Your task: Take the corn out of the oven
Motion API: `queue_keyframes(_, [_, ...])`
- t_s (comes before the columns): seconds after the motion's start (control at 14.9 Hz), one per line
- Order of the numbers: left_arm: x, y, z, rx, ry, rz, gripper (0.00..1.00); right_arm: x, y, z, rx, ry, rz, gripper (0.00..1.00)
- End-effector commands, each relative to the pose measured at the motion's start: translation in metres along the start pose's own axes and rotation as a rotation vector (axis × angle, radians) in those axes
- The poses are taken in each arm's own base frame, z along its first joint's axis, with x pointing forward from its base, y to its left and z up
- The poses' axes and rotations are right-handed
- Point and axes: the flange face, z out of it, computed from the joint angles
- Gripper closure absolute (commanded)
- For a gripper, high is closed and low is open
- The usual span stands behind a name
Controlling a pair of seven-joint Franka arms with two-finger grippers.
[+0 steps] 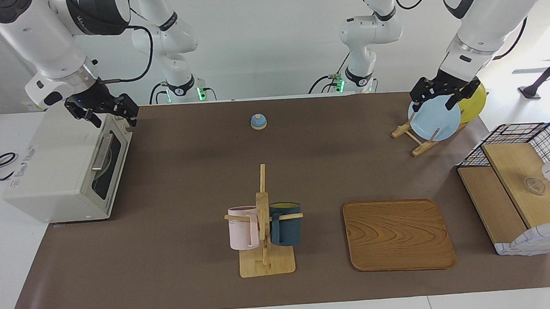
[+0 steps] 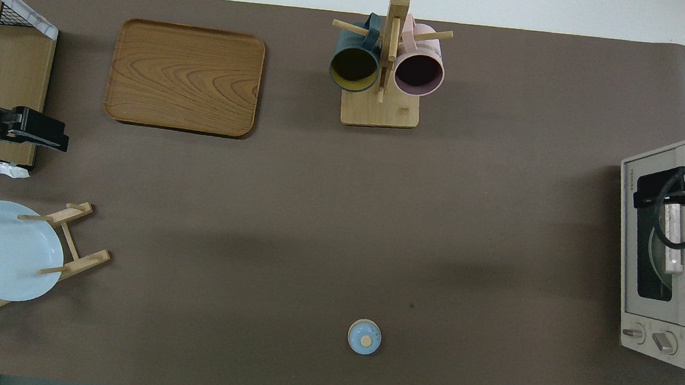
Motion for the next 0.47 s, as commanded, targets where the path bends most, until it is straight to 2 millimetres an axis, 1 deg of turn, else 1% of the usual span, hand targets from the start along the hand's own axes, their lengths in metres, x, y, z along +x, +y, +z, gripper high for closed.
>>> queue_keyframes(0.0, [-0.0012,-0.0033,-0.0045,0.014,0.0,0.001,0.0,0.0045,0.0017,-0.0023,0.004,0.006,0.015,0.0])
queue_keyframes(0.27, [-0.0012,-0.0033,-0.0045,0.014,0.0,0.001,0.0,0.0033,0.0016,-0.0007,0.006,0.016,0.02,0.0])
queue_keyframes(0.4, [-0.0012,-0.0024,-0.0044,0.014,-0.001,0.003,0.0,0.0049,-0.004,0.0005,0.004,0.034,0.008,0.0])
